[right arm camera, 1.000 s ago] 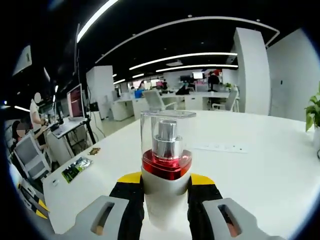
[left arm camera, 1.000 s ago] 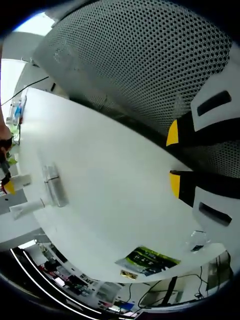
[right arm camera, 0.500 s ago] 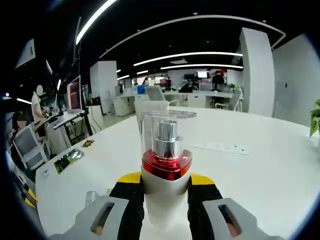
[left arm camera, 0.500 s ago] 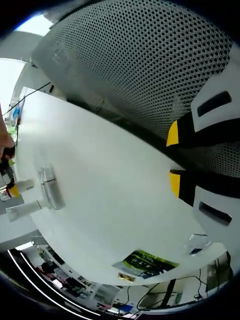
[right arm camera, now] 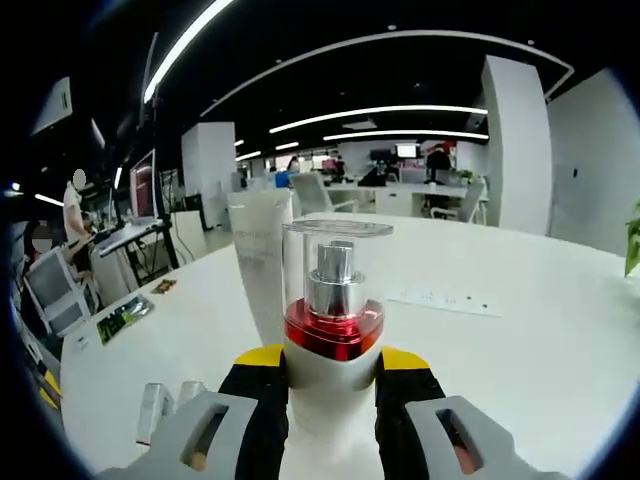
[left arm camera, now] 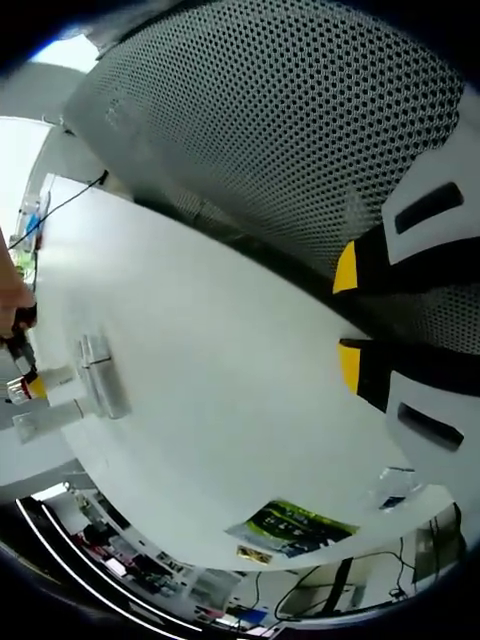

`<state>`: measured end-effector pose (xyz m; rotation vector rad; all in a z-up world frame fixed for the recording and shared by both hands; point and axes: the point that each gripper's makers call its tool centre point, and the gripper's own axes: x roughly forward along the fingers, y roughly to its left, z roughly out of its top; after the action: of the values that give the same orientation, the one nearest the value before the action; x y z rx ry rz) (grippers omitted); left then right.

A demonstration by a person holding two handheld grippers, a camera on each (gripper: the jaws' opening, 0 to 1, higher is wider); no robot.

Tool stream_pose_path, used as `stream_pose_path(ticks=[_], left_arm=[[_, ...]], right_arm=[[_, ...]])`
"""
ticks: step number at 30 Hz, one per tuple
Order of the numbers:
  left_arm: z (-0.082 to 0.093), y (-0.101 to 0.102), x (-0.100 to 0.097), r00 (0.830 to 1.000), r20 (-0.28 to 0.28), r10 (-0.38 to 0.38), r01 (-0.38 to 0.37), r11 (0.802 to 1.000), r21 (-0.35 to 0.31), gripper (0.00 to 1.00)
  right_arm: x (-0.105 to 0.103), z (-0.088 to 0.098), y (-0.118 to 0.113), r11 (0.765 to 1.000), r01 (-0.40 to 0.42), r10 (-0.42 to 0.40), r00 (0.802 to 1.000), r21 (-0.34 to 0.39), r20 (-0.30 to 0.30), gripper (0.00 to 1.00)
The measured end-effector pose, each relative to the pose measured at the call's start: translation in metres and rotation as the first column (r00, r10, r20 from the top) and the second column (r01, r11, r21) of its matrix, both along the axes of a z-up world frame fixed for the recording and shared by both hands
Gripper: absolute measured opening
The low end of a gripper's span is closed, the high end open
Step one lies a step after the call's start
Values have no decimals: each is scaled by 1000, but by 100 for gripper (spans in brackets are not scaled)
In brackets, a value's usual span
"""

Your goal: Arrange the skincare products in the storage area until every visible bottle or jar stands upright without overlapping.

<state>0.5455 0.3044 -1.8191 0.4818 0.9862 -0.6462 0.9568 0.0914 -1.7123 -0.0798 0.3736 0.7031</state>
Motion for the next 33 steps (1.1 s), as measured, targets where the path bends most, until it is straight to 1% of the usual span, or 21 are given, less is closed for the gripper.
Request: stream_pose_path(ticks=[9, 10, 13, 14, 16, 17, 19, 21, 29, 32, 33], left_arm=[[0, 1, 0, 1000, 2, 0, 0, 1000, 5, 13], [0, 1, 0, 1000, 1, 2, -2, 1000, 4, 13], [0, 1, 1, 1000, 2, 2, -2, 1000, 3, 13], [-1, 1, 0, 1000, 1, 2, -2, 1000, 4, 13], [0, 1, 0, 1000, 2, 1, -1, 1000, 4, 13], [0, 1, 0, 1000, 1, 2, -2, 1000, 4, 13], [-1, 1, 0, 1000, 1, 2, -2, 1000, 4, 13], [-1, 1, 0, 1000, 1, 5, -5, 1000, 3, 13], [-1, 1, 1, 1000, 3, 7, -7, 1000, 1, 13], [0, 1, 1, 1000, 3, 5, -5, 1000, 3, 13], [0, 1, 1, 1000, 3, 5, -5, 1000, 4, 12]], right_arm=[[4, -4, 4, 1000, -13, 13, 1000, -16, 4, 29], [8, -4, 3, 1000, -10, 10, 1000, -7, 14, 29], [10, -5, 2, 1000, -5, 5, 1000, -6, 18, 29], [15, -7, 1, 1000, -5, 5, 1000, -1, 21, 29], [20, -10, -2, 1000, -6, 6, 999, 9, 40, 29], [21, -10, -3, 1000, -8, 7, 998, 11, 57, 29], [21, -11, -6, 1000, -9, 7, 997, 21, 71, 29], [22, -13, -8, 1000, -24, 22, 995, 17, 92, 29], [22, -22, -14, 996, -91, 92, 990, -18, 110, 30], [21, -22, -12, 995, -98, 99, 989, -20, 108, 30], [22, -23, -13, 995, -96, 97, 991, -14, 96, 30]])
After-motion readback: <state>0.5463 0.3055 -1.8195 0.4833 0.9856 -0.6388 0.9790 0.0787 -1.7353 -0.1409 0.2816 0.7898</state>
